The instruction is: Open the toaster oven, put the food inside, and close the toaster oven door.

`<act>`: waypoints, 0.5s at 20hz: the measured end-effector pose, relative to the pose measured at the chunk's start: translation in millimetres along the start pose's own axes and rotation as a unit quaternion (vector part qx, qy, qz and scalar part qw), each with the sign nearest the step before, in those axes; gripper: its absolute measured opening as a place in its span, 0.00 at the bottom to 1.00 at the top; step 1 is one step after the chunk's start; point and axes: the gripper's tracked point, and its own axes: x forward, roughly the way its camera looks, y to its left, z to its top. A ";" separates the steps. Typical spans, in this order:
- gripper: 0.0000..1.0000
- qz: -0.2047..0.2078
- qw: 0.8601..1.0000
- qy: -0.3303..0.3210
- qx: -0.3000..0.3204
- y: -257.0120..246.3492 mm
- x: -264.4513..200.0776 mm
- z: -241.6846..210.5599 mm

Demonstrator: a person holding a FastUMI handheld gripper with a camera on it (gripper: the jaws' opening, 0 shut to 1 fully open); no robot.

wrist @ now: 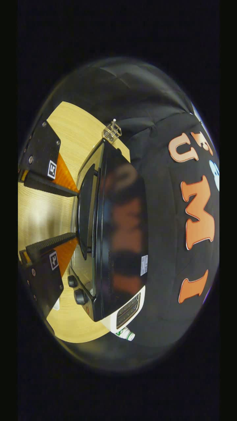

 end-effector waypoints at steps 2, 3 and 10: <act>0.65 -0.002 1.000 -0.002 -0.006 2.0 -5.3 1.0; 0.65 -0.004 1.000 -0.003 -0.007 1.7 -6.4 1.0; 0.69 -0.006 1.000 -0.007 -0.002 -2.1 -9.4 0.6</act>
